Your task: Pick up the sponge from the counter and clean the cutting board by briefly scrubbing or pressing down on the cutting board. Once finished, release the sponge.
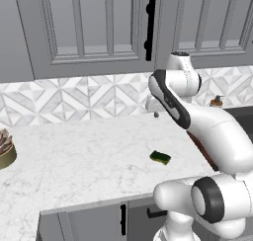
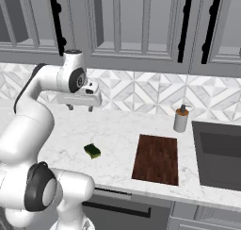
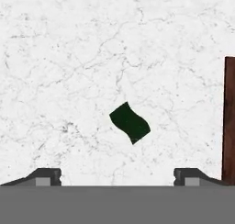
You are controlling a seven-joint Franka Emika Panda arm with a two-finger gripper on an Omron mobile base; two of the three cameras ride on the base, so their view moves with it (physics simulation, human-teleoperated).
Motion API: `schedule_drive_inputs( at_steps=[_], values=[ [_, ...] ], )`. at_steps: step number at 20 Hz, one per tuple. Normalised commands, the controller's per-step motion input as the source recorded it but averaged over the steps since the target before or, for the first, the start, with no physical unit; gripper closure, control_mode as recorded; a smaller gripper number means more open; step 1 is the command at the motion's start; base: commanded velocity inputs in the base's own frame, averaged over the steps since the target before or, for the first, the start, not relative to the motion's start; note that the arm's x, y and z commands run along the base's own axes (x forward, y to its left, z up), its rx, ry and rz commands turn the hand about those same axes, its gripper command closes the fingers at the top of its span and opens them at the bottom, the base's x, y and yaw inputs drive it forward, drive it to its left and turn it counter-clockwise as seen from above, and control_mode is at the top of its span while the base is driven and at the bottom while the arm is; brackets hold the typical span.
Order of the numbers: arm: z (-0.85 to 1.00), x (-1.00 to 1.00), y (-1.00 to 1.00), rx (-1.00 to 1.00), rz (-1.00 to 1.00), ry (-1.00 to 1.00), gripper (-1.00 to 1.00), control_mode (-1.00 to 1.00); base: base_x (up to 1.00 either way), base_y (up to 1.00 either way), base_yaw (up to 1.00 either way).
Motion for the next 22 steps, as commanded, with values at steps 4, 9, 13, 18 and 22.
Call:
schedule_drive_inputs(
  at_steps=[4,9,13,18,22],
  values=[
    [-0.78,-0.10,0.03,0.01,0.14,0.17,-1.00,-1.00,0.00,0.00,0.00],
    [-0.65,-0.34,0.00,0.08,0.20,0.03,-1.00,-1.00,0.00,0.00,0.00],
    [-0.38,-0.20,0.09,0.02,0.18,0.03,-1.00,-1.00,0.00,0.00,0.00],
    [-0.13,0.00,0.04,0.02,0.02,0.03,-1.00,-1.00,0.00,0.00,0.00],
    [-0.73,0.00,-0.06,0.00,0.07,0.01,-1.00,-1.00,0.00,0.00,0.00]
  ],
)
